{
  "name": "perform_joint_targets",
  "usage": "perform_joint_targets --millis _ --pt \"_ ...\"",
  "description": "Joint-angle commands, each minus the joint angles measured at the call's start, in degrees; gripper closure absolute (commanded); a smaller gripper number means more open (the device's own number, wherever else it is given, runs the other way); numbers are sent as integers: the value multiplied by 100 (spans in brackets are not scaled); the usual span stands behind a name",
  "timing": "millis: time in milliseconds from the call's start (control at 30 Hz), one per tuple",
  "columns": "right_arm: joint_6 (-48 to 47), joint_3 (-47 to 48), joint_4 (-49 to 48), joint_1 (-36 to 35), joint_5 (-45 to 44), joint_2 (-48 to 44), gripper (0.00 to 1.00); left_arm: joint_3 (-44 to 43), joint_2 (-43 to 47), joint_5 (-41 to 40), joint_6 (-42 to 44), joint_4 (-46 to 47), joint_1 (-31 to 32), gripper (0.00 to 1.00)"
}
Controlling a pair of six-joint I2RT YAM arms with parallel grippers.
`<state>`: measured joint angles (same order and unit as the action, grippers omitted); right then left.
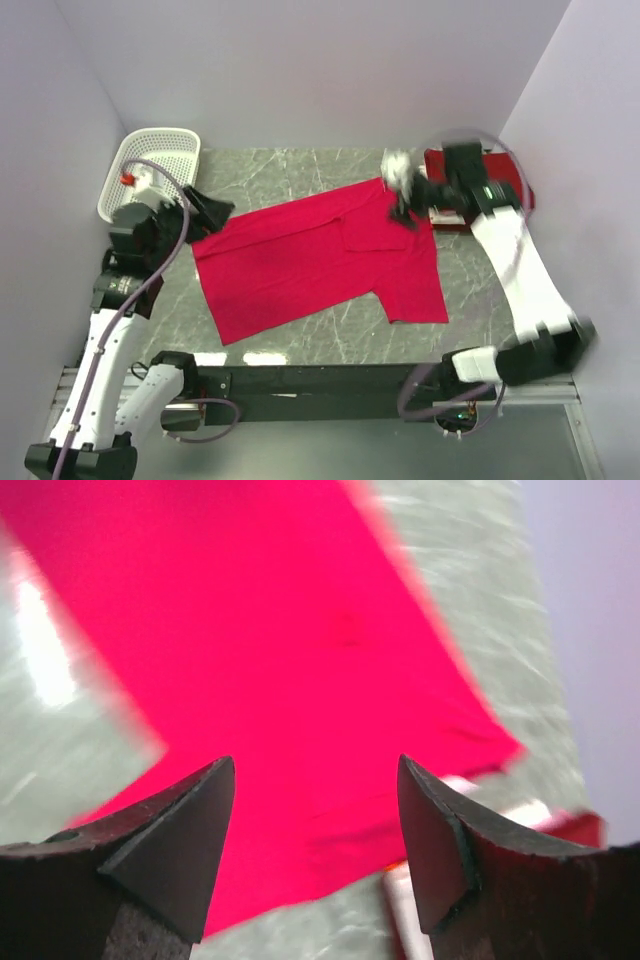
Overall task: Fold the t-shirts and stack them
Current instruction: Fold the tshirt
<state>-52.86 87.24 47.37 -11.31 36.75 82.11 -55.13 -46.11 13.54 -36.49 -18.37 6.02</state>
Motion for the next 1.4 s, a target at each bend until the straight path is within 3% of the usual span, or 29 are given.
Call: perform_joint_targets --millis 0,33,133,233,433,500,667,900,1367 --pt "-2745 -1794 1626 24 1379 -1202 27 652 57 405 -1252 -1553 346 18" --pt "-2669 -2512 1495 24 1265 -1510 27 749 215 82 -1386 -1756 512 21" --pt "-2153 -3482 1073 24 931 -2390 26 802 426 -526 -2123 -2696 1259 24" --pt "-1388 -4046 537 32 527 -2831 26 1012 314 -1054 -3221 -3426 2059 30" --pt "-525 -4479 -307 102 254 -3209 27 909 -730 -2381 -5814 -5110 4359 32" --pt "-471 -4462 -334 164 271 -3175 27 873 -1091 -2584 -6446 -5387 4618 32" --pt "-409 -4462 -405 348 227 -3034 27 1320 -1129 -3015 -7134 -5063 4671 41" --pt "-462 -4488 -404 586 341 -2876 27 2093 -910 -2927 -7715 -4641 4461 47" --pt "-558 -4427 -133 955 526 -2779 28 2736 -1119 -3094 -6986 -3789 3265 55"
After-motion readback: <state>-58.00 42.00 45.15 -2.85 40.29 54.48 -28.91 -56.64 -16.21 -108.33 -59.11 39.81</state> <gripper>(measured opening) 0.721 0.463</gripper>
